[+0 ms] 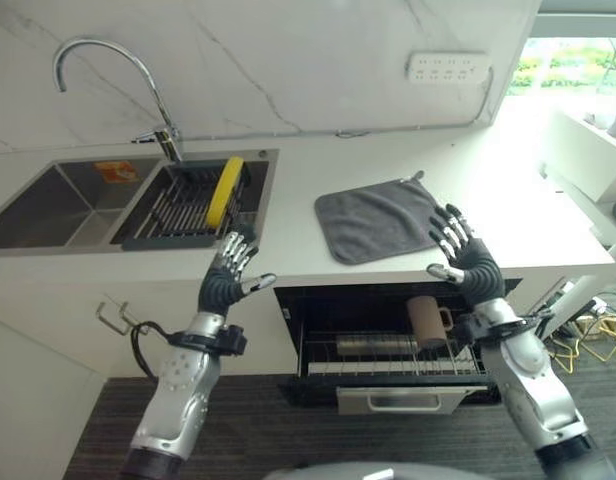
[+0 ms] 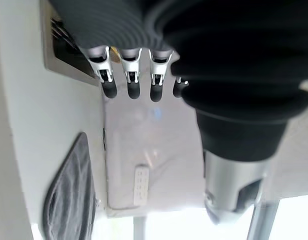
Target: Place the dishes in the dishwasher.
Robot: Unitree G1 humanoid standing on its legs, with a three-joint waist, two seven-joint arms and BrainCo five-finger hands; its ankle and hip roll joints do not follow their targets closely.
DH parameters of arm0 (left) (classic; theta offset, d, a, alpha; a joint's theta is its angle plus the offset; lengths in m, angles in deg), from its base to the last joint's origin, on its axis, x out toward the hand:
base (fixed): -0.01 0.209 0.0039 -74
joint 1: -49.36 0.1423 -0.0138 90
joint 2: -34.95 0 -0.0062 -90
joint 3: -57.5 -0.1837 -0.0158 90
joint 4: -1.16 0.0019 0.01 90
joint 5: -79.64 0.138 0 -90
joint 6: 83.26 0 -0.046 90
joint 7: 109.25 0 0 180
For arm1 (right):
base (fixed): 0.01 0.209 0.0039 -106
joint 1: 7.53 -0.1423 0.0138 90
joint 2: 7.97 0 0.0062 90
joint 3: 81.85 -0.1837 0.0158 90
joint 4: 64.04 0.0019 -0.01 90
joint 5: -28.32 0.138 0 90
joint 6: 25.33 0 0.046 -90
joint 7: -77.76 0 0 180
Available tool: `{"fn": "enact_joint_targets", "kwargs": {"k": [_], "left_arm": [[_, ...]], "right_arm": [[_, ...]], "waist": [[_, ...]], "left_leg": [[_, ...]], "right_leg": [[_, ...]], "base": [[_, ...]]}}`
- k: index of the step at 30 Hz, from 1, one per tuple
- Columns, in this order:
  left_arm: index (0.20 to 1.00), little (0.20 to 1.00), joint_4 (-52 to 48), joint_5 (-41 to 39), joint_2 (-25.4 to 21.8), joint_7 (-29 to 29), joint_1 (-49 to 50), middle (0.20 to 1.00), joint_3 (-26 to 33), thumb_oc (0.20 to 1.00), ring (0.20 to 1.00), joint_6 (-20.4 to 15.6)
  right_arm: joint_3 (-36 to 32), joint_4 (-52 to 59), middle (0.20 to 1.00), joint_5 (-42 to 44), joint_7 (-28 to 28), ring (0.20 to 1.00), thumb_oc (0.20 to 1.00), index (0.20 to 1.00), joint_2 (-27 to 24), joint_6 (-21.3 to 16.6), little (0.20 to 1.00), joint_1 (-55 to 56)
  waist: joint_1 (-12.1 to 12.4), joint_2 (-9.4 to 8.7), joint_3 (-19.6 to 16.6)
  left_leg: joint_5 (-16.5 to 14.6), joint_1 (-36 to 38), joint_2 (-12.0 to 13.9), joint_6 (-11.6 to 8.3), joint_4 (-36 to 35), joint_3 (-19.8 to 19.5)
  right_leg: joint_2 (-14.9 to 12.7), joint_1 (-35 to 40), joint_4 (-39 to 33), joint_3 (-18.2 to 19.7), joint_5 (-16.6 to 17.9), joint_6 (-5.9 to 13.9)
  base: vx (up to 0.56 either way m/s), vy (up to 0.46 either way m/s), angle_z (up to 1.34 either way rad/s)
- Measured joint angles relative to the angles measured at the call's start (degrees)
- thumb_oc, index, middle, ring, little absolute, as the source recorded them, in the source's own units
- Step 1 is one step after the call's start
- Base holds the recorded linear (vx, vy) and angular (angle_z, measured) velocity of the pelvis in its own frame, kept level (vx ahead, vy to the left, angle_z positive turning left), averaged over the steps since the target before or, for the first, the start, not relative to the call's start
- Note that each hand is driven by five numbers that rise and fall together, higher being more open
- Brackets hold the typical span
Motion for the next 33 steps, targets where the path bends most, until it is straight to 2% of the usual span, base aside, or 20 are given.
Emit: {"fn": "enact_joint_targets", "kwargs": {"k": [12, 13, 15, 16, 18, 23, 29, 30, 31, 32, 33], "left_arm": [[1.0, 1.0, 0.0, 0.0, 0.0, 0.5, -2.6, 1.0, 0.1, 1.0, 1.0, 0.0], [1.0, 1.0, 0.0, 0.0, 0.1, 0.5, -2.6, 1.0, 0.1, 1.0, 1.0, 0.0], [1.0, 1.0, 2.5, -7.4, 2.8, 4.4, -2.7, 1.0, 0.9, 1.0, 1.0, -0.8], [1.0, 1.0, 3.4, -9.0, 4.2, 5.5, -2.4, 1.0, 0.9, 1.0, 1.0, -0.8], [1.0, 1.0, 3.2, -8.9, 4.1, 5.9, -2.2, 1.0, 0.9, 1.0, 1.0, -1.2], [1.0, 1.0, 2.6, -6.6, 2.6, 5.3, -2.5, 1.0, 1.1, 1.0, 1.0, -2.7], [1.0, 1.0, 2.7, -4.4, 2.6, 3.4, -1.6, 1.0, 1.1, 1.0, 1.0, -2.7], [1.0, 1.0, 3.1, -4.2, 2.4, 3.4, -1.2, 1.0, 1.2, 1.0, 1.0, -2.9], [1.0, 1.0, 3.1, -3.5, 0.9, 3.6, -2.1, 1.0, 1.8, 1.0, 1.0, -4.0], [1.0, 1.0, 3.2, -2.5, 0.8, 3.6, -3.1, 1.0, 2.2, 1.0, 1.0, -4.9], [1.0, 1.0, 3.7, -2.1, 0.8, 3.5, -2.7, 1.0, 2.8, 1.0, 1.0, -5.4]], "right_arm": [[0.0, -0.2, 1.0, 0.0, 0.0, 1.0, 1.0, 1.0, 0.1, -1.0, 1.0, 0.0], [-0.1, -0.2, 1.0, 0.0, 0.0, 1.0, 1.0, 1.0, 0.2, -1.0, 1.0, 0.0], [-2.2, -5.7, 1.0, 6.6, -9.3, 1.0, 1.0, 1.0, 1.8, 0.4, 1.0, -0.6], [-2.5, -9.7, 1.0, 9.1, -11.9, 1.0, 1.0, 1.0, 2.2, 1.8, 1.0, -0.3], [-4.0, -10.2, 1.0, 9.8, -14.2, 1.0, 1.0, 1.0, 2.4, 1.9, 1.0, -0.1], [-4.2, -10.2, 1.0, 9.5, -13.2, 1.0, 1.0, 1.0, 2.6, 3.3, 1.0, -0.2], [-4.2, -10.1, 1.0, 8.5, -10.4, 1.0, 1.0, 1.0, 2.5, 4.2, 1.0, -0.1], [-4.3, -10.1, 1.0, 8.5, -10.4, 1.0, 1.0, 1.0, 2.4, 4.2, 1.0, -0.1], [-5.2, -8.8, 1.0, 8.6, -10.5, 1.0, 1.0, 1.0, 2.6, 4.0, 1.0, 0.8], [-6.8, -7.8, 1.0, 8.7, -10.3, 1.0, 1.0, 1.0, 2.2, 3.8, 1.0, 1.4], [-6.9, -8.6, 1.0, 9.1, -10.0, 1.0, 1.0, 1.0, 1.7, 3.5, 1.0, -0.3]], "waist": [[-1.1, 0.24, 0.2], [-1.2, -0.73, 0.2], [-1.2, -1.08, -0.2], [-1.1, -1.61, -0.2], [-1.2, -2.46, -0.4], [-1.1, -2.48, -0.6], [-1.1, -1.47, -1.2], [-1.0, -1.26, -1.2], [-1.7, -3.96, -0.5], [-1.1, -6.09, 0.9], [0.0, -5.46, 1.6]], "left_leg": [[0.0, 0.1, 0.0, 0.02, 0.0, 1.4], [-0.1, 0.8, 0.0, 0.03, 0.0, 1.5], [-0.1, 1.1, -0.4, 0.05, 0.0, 1.7], [0.0, 0.9, -0.4, 0.05, 0.0, 1.7], [0.0, 1.0, -0.4, 0.08, 0.0, 1.9], [0.1, 1.1, -0.6, 0.19, 0.0, 1.7], [0.1, 0.9, -0.5, 0.19, -0.2, 1.4], [0.5, 0.9, -0.6, -0.29, 0.5, 1.4], [-0.9, -9.2, -1.7, -2.48, 14.9, 0.0], [0.3, -14.0, -2.5, -3.27, 21.1, -0.1], [-2.1, -14.2, -1.3, -1.44, 22.6, -0.6]], "right_leg": [[0.1, -0.6, 0.0, 1.4, 0.1, 0.0], [0.1, 0.0, 0.0, 1.5, 0.1, 0.02], [0.4, 0.3, 0.3, 1.6, 0.1, 0.05], [0.4, 0.2, 0.3, 1.6, 0.2, 0.08], [0.3, 0.1, 0.3, 1.7, 0.3, 0.15], [0.2, 0.2, 0.3, 1.7, 0.5, 0.04], [0.3, 0.5, 0.3, 1.7, 0.1, 0.46], [0.5, 0.5, 0.5, 1.7, -0.1, 0.62], [-1.1, -3.0, 3.2, 3.5, -2.3, -1.56], [-3.2, -3.0, 2.6, 2.8, -0.9, -2.44], [-3.5, -2.5, 2.3, 3.0, 0.5, -1.39]], "base": [[0.0, 0.002, -0.05], [0.02, -0.001, -0.04], [0.0, 0.0, 0.0], [-0.01, -0.032, -0.02], [-0.04, -0.011, -0.05], [-0.02, 0.001, -0.01], [0.0, -0.062, 0.02], [-0.14, 0.075, 0.39], [-0.13, 0.297, 0.59], [-0.06, 0.393, 0.43], [-0.02, 0.541, 0.04]]}}
